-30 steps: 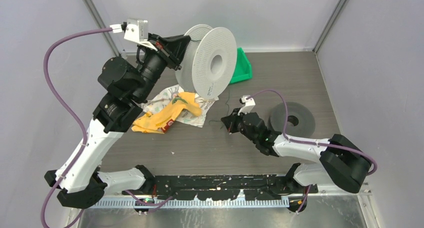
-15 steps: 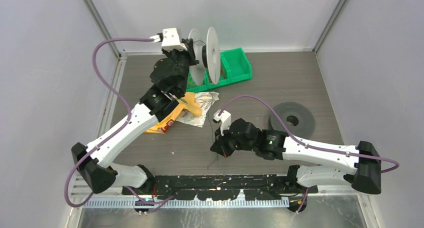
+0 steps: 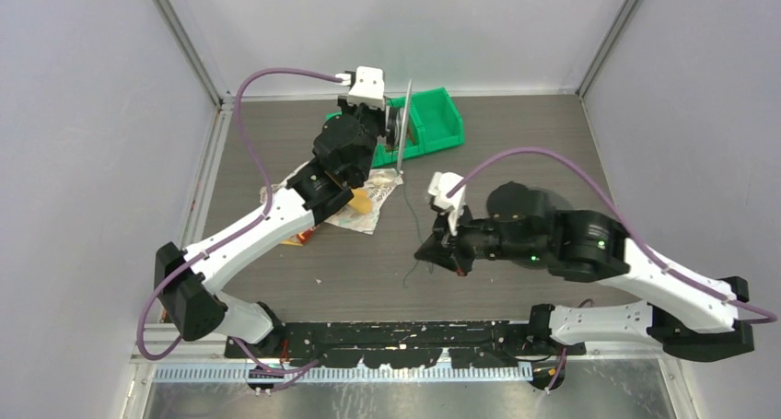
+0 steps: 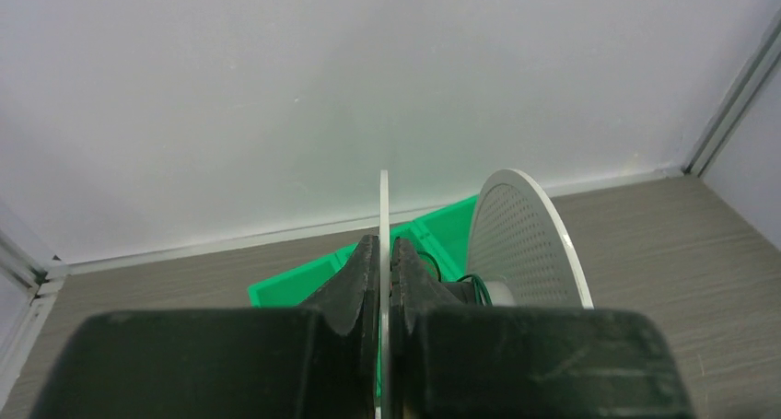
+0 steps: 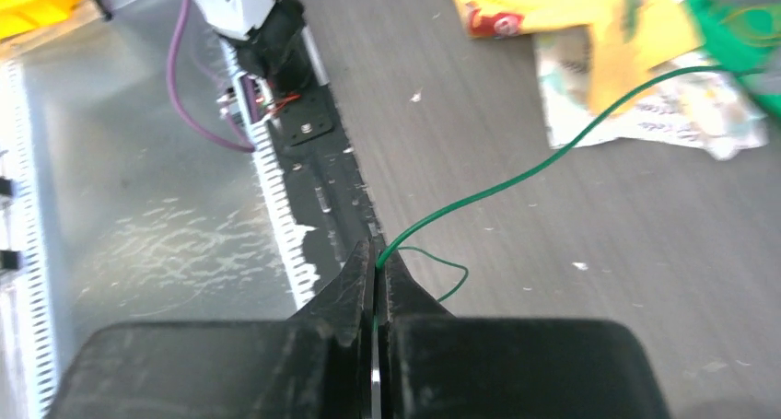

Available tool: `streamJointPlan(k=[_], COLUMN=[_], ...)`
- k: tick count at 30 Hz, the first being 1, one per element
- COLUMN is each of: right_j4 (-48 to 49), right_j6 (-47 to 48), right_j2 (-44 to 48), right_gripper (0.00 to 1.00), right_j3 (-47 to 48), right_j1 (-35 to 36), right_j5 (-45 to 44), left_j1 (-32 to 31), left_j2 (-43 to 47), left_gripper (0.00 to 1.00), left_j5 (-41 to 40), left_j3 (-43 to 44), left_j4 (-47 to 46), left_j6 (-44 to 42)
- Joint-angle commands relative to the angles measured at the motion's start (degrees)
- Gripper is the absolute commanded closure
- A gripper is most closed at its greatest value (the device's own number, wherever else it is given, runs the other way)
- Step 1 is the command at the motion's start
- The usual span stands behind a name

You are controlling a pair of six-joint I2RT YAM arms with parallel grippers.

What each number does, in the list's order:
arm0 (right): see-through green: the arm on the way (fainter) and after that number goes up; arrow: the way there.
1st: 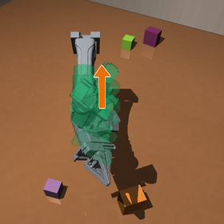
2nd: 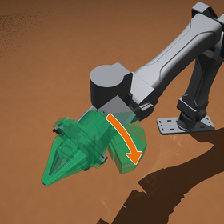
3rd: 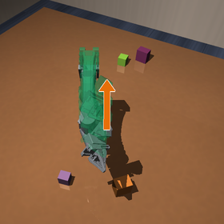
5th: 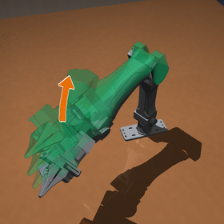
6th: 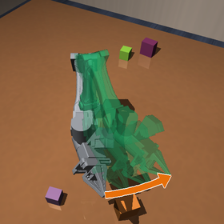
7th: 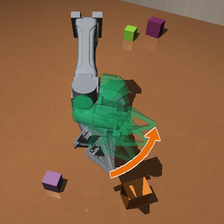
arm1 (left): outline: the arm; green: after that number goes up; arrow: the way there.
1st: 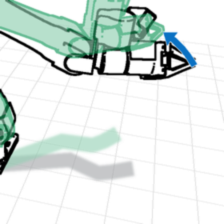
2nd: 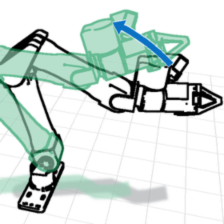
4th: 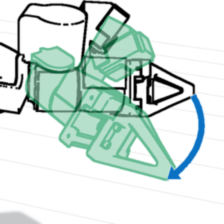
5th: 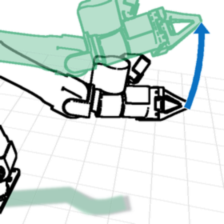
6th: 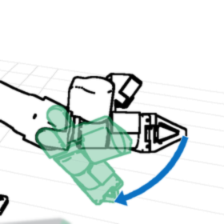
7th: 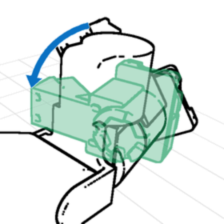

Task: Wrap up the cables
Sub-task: Wrap the cable around the cable reel.

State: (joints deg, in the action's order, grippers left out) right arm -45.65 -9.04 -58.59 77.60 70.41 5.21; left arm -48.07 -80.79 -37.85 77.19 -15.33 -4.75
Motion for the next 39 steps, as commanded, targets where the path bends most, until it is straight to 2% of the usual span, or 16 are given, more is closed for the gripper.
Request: streamJointPlan(k=[1,7,12,19,24,32,35,39], right_j4=[-7.9,-7.1,-4.0,-2.1,-1.8,0.1,1.1,6.4], right_j6=[8.7,15.2,18.6,20.2,19.5,17.6,16.9,15.0], right_j2=[1.9,1.8,2.1,2.4,3.3,4.3,4.4,6.0], right_gripper=[1.00,0.99,0.99,0.99,0.99,0.99,0.99,0.99], right_j3=[6.2,8.7,9.1,8.4,4.1,-2.8,-5.6,-12.5], right_j1=[0.2,-0.2,-1.2,-7.0,-18.2,-32.2,-35.9,-37.7], right_j5=[-11.2,-19.0,-24.2,-27.8,-22.4,-11.4,-7.1,-2.1], left_j1=[-1.1,-3.1,-4.7,-4.9,-4.9,-4.5,-2.3,4.2], left_j2=[3.4,4.5,6.0,10.7,14.8,16.5,17.6,19.4], left_gripper=[1.00,1.00,1.00,1.00,1.00,1.00,1.00,1.00], left_j5=[5.0,11.4,16.5,29.3,39.4,53.0,57.8,64.3], left_j3=[-2.1,-3.9,-7.3,-10.3,-8.0,1.7,4.1,5.7], left_j4=[-0.5,6.1,7.4,11.8,20.8,36.0,36.5,31.5], left_j6=[0.1,-0.1,-0.5,0.6,1.5,2.0,4.4,13.6])
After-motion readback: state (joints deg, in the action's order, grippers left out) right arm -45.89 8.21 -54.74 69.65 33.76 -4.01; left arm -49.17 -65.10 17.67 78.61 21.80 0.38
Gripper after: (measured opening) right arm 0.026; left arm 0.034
